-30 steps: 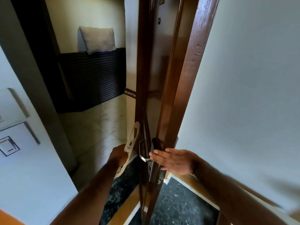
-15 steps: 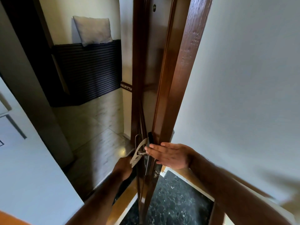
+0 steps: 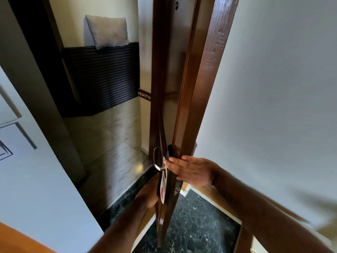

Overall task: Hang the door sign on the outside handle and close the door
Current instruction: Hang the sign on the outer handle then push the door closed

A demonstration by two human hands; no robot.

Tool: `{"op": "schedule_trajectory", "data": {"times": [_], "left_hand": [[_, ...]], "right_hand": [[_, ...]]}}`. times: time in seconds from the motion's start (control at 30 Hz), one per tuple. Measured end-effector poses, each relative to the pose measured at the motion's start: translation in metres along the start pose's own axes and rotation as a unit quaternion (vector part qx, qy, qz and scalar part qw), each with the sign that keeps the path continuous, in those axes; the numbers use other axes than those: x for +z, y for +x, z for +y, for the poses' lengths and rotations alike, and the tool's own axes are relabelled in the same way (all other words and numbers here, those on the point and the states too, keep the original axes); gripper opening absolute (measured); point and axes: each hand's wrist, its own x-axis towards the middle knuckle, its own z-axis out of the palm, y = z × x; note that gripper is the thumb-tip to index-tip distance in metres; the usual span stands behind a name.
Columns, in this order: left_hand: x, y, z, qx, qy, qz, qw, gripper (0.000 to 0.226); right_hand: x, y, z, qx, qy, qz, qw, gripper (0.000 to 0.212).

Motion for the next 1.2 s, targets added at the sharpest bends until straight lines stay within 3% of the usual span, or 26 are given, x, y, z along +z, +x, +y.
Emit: {"op": "schedule_trajectory", "data": {"times": [0.17,0.27,0.33,0.4,0.53,0.67,0.73,0.93,1.2], "left_hand": [[-0.034,0.001,-0.008,-0.078,0.001,0.048,0.996,0.084],[-0.075,0.009,0.019,-0.032,0.005,0.172,0.985,0.082],[-0.107,0.009,0.054,0.048,-0.004,0.278,0.959,0.072],[-0.138,0.001,0.097,0.168,0.012,0.371,0.913,0.062],[-0.181,-0.024,0.170,0.411,0.148,0.474,0.765,0.057],[-0.198,-0.039,0.198,0.472,0.406,0.456,0.636,0.060],[-0.206,-0.038,0.203,0.486,0.479,0.430,0.592,0.061],[-0.232,-0.027,0.207,0.452,0.546,0.440,0.552,0.063],[-0.272,-0.023,0.159,0.422,0.550,0.465,0.551,0.071]], "right_hand": [[-0.007,0.006,0.002,-0.009,-0.001,-0.002,1.000,0.053],[-0.007,0.010,0.001,0.002,0.007,0.007,1.000,0.053],[-0.006,0.013,-0.001,0.000,0.008,0.003,1.000,0.053],[-0.004,0.018,-0.004,0.000,-0.002,-0.007,1.000,0.055],[0.003,0.029,-0.013,0.019,-0.002,-0.019,1.000,0.059],[0.010,0.045,-0.023,0.023,0.015,-0.027,0.999,0.060],[0.013,0.057,-0.028,0.026,0.022,-0.022,0.999,0.060],[0.015,0.098,-0.038,0.020,0.040,0.014,0.999,0.060],[0.017,0.152,-0.048,-0.014,0.049,-0.001,0.999,0.063]]}}
